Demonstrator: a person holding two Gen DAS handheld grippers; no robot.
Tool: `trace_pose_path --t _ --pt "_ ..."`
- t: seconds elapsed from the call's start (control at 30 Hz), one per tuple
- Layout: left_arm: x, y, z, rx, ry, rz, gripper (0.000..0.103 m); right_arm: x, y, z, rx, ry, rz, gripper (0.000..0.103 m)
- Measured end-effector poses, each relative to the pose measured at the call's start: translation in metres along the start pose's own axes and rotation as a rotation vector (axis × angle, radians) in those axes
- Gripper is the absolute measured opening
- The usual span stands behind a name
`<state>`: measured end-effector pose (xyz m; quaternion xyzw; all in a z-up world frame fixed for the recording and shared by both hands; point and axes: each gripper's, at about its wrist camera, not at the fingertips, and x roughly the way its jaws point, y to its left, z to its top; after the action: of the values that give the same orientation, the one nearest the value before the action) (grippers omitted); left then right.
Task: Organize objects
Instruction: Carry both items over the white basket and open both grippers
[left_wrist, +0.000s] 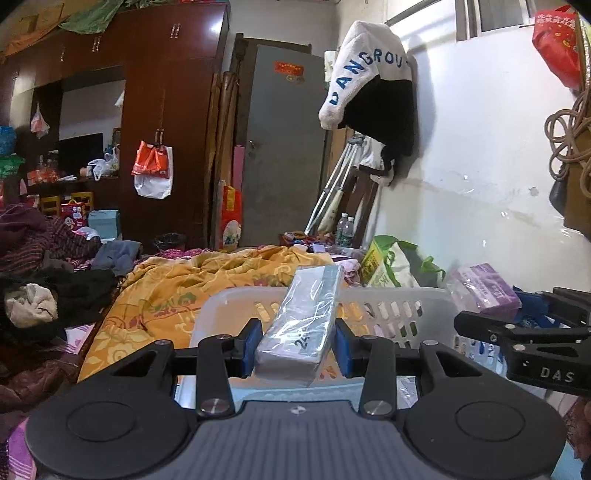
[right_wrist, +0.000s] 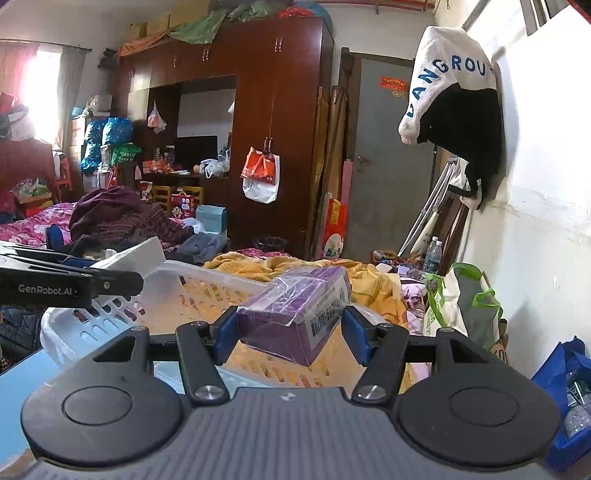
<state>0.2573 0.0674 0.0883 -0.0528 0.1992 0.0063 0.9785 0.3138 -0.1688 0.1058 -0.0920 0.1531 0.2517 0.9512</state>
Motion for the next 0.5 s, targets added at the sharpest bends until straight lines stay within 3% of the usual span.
trace_pose_path --t 0.03,0.07,0.1,0.13,0.2,0.33,0.5 --pt "0.000 -0.001 -0.001 0.007 -0.012 0.015 0.054 0.000 -0.001 0.000 0.006 0.000 0.007 0.064" --pt "0.000 -0.003 -0.001 0.023 -0.021 0.034 0.063 0.000 -0.001 -0.001 0.012 0.007 0.021 0.073" --pt "0.001 -0.004 -0.001 0.038 -0.022 0.048 0.082 0.001 -0.001 -0.001 0.018 0.012 0.026 0.081" --pt "0.001 -0.005 -0.002 0.056 -0.026 0.053 0.085 -0.001 -0.001 -0.001 0.018 -0.003 0.015 0.094" --pt "-0.002 -0.006 -0.005 0.061 -0.042 0.046 0.085 -0.010 0.000 -0.004 0.016 -0.045 -0.002 0.103" --pt "-0.021 -0.003 -0.017 0.049 -0.038 -0.026 0.085 -0.028 -0.002 -0.013 0.041 -0.009 -0.005 0.103" --pt "-0.072 0.005 -0.057 0.097 -0.059 -0.074 0.085 -0.082 -0.013 -0.061 0.050 -0.049 0.016 0.103"
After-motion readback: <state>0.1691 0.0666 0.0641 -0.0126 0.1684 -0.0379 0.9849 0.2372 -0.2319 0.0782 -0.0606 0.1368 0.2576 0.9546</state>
